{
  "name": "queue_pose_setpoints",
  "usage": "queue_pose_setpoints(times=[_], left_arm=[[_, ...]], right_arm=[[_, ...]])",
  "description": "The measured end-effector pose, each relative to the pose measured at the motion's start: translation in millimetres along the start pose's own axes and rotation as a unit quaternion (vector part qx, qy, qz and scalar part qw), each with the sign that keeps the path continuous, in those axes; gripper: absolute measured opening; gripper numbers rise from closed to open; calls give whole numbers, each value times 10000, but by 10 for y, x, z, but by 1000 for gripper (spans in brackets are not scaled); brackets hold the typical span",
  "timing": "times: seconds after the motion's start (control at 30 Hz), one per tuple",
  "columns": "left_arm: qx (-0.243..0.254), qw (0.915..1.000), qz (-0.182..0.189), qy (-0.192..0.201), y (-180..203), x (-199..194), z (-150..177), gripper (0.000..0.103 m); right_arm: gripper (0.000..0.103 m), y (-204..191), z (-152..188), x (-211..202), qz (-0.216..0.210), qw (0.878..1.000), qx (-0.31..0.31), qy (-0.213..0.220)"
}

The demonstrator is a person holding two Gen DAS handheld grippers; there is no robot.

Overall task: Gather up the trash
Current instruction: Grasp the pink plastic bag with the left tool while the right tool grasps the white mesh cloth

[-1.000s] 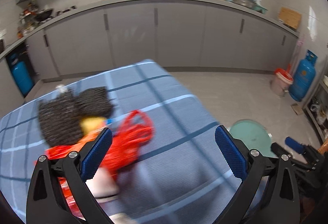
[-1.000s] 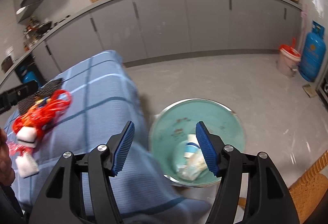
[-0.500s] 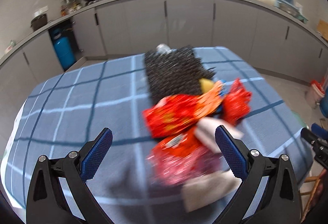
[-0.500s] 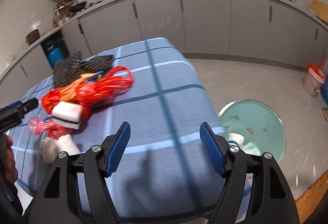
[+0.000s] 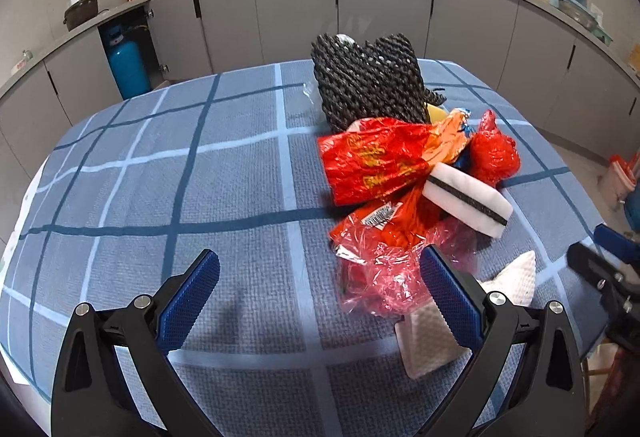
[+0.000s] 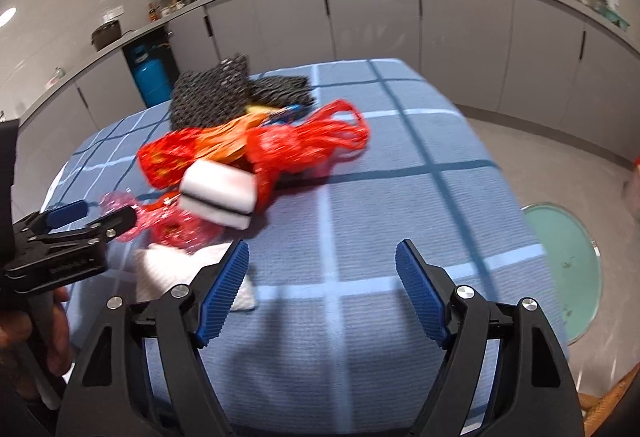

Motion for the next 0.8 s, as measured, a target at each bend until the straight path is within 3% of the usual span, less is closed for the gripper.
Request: queue_pose_setpoints(times=[0.4, 0.47, 0.53, 0.57, 0.67, 0.8], left_arm=[[-2, 9992, 368, -157, 127, 117, 72, 95], [-27, 9985, 487, -247, 144, 154, 88, 74], [-30, 9975, 635, -306, 177, 174, 102, 63], [9, 9974, 654, -304, 195, 172, 106, 53], [154, 9970, 709, -278, 264, 150, 112, 37], [303, 9971, 682, -170, 310, 68, 115, 29]], right_arm=[[74, -365, 105, 241, -531, 9980, -231, -265], [60, -427, 150, 298, -709, 9963, -274, -408], [42, -497, 185, 333, -896, 9941, -341, -517], [26, -546, 202, 339, -998, 9926, -396, -562], [17, -603, 218, 328, -1044, 9915, -516, -575], [12, -583, 187, 245, -1047, 9921, -500, -487]])
Point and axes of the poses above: each gripper's, at about its wrist camera, not at the fingertips, and x roughly the way its jaws point, y to its right, z to its underside, the point moved 8 cm from there along x, roughly the way its jaws point, and after that the axes turned 4 degrees about z, right-handed, at the moved point
